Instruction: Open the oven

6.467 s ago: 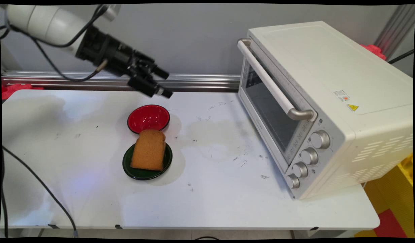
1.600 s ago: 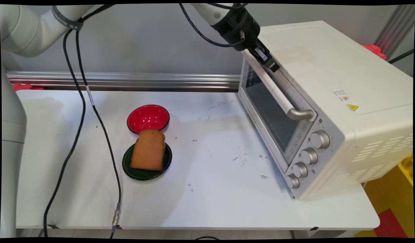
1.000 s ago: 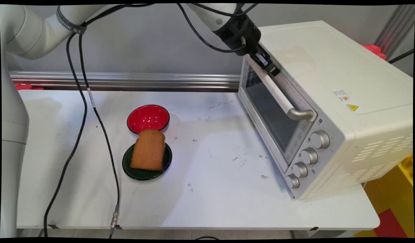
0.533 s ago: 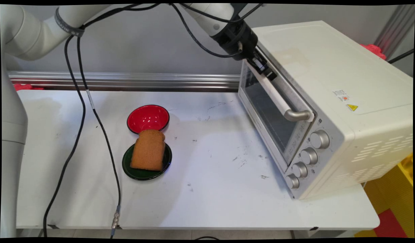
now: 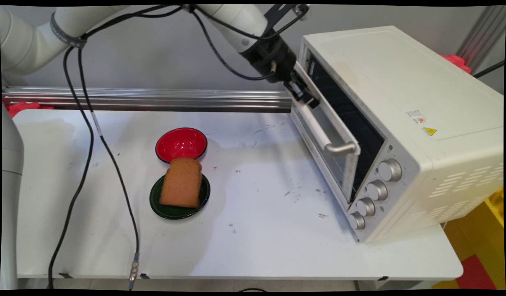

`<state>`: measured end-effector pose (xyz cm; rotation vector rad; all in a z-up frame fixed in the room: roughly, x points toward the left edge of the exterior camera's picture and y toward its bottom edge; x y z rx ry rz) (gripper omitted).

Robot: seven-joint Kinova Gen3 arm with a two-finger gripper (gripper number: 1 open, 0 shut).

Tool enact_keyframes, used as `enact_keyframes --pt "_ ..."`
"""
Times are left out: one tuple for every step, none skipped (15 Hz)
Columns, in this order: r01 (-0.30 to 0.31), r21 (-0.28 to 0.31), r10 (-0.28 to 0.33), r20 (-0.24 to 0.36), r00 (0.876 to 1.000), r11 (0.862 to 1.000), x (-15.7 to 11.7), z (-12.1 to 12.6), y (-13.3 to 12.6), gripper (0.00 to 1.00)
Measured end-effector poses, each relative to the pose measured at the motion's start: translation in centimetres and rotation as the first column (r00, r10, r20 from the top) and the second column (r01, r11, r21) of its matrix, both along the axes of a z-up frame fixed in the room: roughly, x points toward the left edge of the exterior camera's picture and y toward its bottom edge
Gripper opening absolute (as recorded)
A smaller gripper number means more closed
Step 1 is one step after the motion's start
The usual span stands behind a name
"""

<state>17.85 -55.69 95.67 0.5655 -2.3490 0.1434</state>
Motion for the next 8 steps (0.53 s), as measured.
enact_keyframes --pt "0.003 0.005 -0.003 0.010 1.000 1.000 0.4 -0.3 0.2 0.00" --pt "0.002 0.010 -0.002 0.018 1.000 1.000 1.0 -0.6 0.5 0.00" --pt "0.001 0.016 -0.002 0.026 1.000 1.000 1.5 -1.0 0.7 0.00" --pt "0.002 0.018 -0.003 0.030 1.000 1.000 1.7 -1.2 0.8 0.00" --pt "0.003 0.022 -0.004 0.037 0.999 1.000 2.0 -1.5 1.0 0.00" --pt "0.006 0.026 -0.007 0.042 0.999 1.000 2.4 -2.0 1.2 0.00" --pt "0.002 0.029 -0.003 0.047 0.999 1.000 2.9 -2.3 1.4 0.00" --pt "0.000 0.033 -0.002 0.052 0.999 0.999 3.3 -2.8 1.6 0.00"
